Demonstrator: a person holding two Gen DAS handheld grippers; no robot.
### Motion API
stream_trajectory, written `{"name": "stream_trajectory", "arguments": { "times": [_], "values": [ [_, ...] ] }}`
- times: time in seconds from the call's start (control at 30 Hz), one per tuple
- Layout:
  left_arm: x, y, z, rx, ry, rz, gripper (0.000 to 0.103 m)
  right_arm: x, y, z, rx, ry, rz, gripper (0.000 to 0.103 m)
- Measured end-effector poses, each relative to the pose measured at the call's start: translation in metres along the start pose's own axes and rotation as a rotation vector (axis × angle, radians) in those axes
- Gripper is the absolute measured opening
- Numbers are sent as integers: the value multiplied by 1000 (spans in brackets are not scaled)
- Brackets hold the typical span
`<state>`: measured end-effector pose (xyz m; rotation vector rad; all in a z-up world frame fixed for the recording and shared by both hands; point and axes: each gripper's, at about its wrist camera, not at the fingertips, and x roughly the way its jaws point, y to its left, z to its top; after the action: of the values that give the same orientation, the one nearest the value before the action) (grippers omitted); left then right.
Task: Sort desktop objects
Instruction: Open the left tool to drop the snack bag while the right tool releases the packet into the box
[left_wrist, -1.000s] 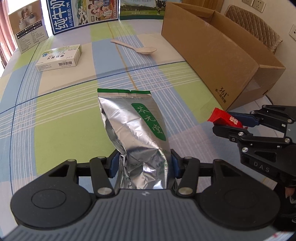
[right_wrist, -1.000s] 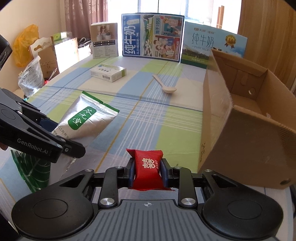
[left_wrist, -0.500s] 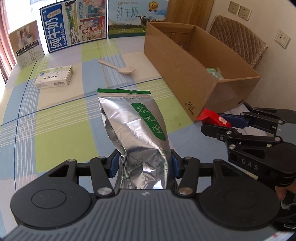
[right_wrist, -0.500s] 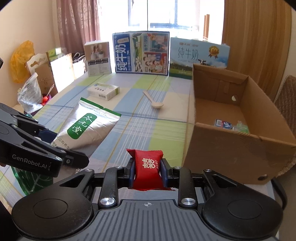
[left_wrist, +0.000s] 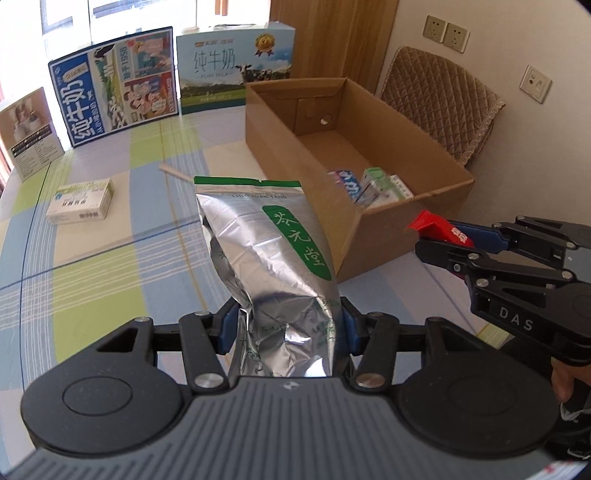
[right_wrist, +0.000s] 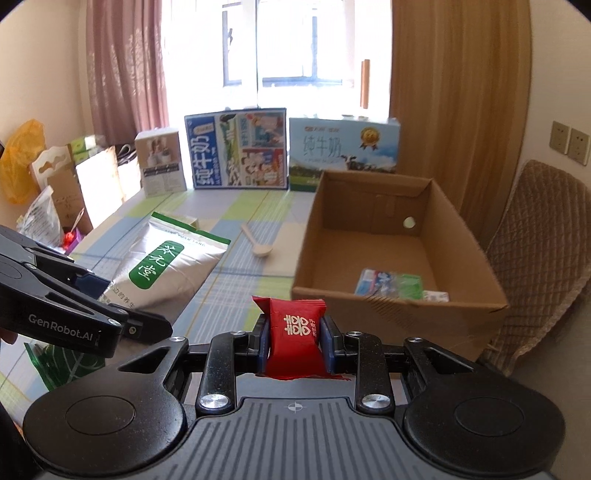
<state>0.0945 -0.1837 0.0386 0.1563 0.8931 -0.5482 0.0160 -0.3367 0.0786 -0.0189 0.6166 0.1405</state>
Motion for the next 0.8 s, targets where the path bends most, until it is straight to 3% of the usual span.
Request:
{"name": "stream_trajectory", "arguments": {
  "times": [0.33,0.8],
  "values": [
    [11,-37,50,48,-33,-53,49,-12,-48,32,28,-60,-59,25],
    [55,-67,126,56,-64,-103,49,23,-108,70,90,-75,-96,25]
  ]
}}
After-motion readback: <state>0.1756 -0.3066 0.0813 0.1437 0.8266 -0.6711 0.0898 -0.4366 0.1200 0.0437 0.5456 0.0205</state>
